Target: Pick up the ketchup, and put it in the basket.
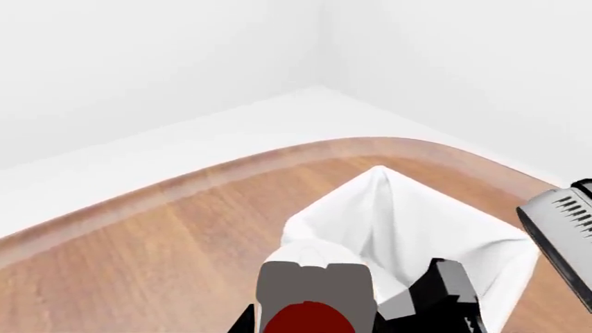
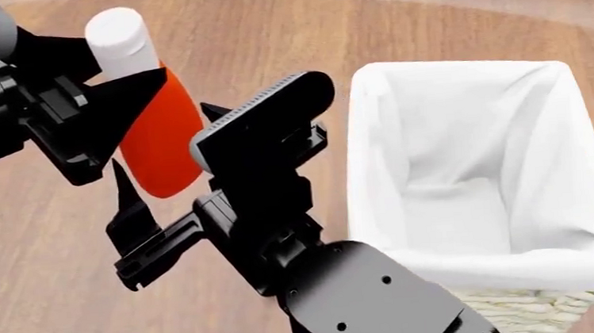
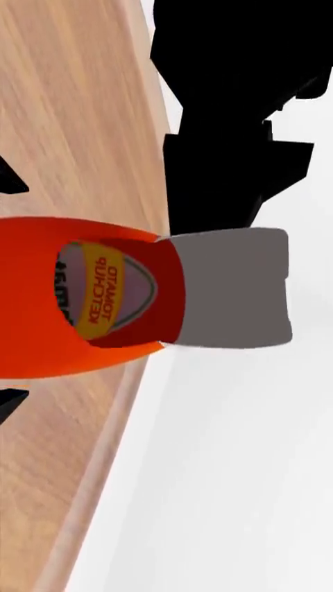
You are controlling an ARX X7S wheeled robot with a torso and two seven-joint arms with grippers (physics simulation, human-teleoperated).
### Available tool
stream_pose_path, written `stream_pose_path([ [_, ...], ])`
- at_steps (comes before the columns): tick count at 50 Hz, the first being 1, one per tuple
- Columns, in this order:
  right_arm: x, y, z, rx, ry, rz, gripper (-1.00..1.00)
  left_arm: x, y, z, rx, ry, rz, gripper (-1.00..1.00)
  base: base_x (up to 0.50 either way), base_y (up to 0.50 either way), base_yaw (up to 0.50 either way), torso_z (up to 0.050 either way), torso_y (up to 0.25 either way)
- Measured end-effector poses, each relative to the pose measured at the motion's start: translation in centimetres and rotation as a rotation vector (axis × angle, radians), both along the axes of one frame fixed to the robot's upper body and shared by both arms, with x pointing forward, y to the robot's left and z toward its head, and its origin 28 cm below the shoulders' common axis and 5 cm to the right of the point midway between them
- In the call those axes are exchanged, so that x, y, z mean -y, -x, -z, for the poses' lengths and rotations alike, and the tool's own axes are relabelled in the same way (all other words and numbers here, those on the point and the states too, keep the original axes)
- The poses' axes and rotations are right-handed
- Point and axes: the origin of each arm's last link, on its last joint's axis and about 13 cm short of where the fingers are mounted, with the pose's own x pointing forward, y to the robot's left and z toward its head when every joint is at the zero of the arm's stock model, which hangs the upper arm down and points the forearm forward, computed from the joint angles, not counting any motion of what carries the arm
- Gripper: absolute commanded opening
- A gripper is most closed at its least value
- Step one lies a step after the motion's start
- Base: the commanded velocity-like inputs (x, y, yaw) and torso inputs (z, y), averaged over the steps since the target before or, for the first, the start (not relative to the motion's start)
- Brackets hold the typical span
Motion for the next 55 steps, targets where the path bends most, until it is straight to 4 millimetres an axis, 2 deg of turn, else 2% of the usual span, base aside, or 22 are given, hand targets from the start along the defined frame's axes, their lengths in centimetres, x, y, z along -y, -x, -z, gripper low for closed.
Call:
stream_pose_path([
  [19,-0.36,-0.68,0.01,-0.002,0.005,0.002,1.0,0.15,-0.07,-0.09,0.002,-0.002,0.003,-1.0,0.0,0.0,0.0,0.001,0.001],
  [20,-0.37,-0.7,0.01,-0.002,0.005,0.002,-1.0,0.16,-0.07,-0.09,0.002,-0.002,0.002,-1.0,0.0,0.0,0.0,0.0,0.0],
  [45,-0.13,-0.64,0.14,-0.018,-0.013,0.016,-1.0,0.29,-0.12,-0.03,-0.008,0.004,0.005,-1.0,0.0,0.0,0.0,0.0,0.0],
  [46,-0.13,-0.63,0.14,-0.019,-0.013,0.017,-1.0,0.31,-0.12,-0.02,-0.008,0.004,0.005,1.0,0.0,0.0,0.0,0.0,0.0],
  [55,-0.2,-0.48,0.1,-0.023,-0.021,0.008,-1.0,0.36,-0.09,0.14,-0.002,-0.012,0.002,1.0,0.0,0.0,0.0,0.0,0.0],
])
